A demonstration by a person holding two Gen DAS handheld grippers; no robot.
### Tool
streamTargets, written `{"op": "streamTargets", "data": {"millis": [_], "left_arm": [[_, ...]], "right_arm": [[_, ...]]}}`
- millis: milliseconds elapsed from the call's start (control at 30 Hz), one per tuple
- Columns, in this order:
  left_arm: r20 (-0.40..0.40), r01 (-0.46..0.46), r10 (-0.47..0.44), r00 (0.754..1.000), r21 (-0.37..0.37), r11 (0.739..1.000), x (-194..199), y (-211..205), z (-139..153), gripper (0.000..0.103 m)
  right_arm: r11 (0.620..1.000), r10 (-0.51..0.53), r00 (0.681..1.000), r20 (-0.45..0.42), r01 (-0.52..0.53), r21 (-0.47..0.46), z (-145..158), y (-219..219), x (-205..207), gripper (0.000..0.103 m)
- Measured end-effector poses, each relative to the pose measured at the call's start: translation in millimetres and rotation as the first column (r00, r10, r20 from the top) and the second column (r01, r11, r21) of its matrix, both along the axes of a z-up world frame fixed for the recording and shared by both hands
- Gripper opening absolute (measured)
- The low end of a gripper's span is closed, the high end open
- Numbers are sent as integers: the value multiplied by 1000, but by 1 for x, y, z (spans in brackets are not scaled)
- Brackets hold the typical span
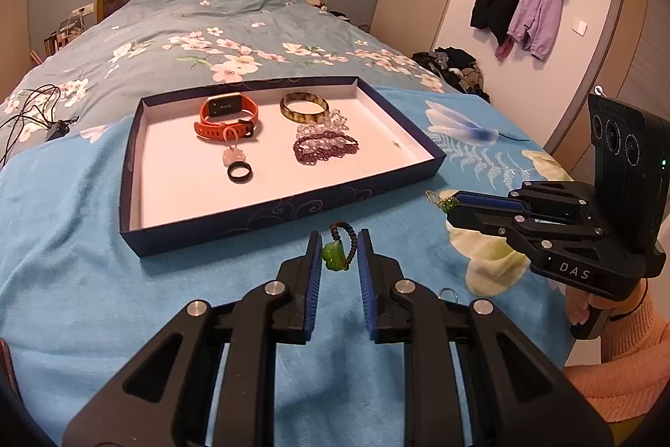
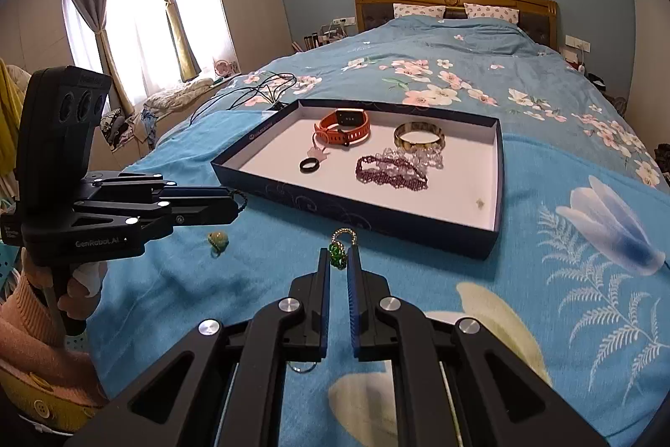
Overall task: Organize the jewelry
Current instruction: 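Carry both green rings with both tools over the box tray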
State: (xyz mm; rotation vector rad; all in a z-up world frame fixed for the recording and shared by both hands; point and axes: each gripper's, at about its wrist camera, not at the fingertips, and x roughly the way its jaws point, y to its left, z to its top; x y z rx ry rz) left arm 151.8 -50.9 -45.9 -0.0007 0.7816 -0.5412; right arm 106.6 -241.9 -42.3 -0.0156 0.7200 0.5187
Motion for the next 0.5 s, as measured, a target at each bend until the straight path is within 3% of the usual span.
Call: {"op": "streamTargets", "data": {"millis": [500], "left_arm": [[21,-29,29,999,0,1000,8,6,6,18]], "right_arm": [[1000,9,1000,24,-9,-3,9,5,16,6]]}}
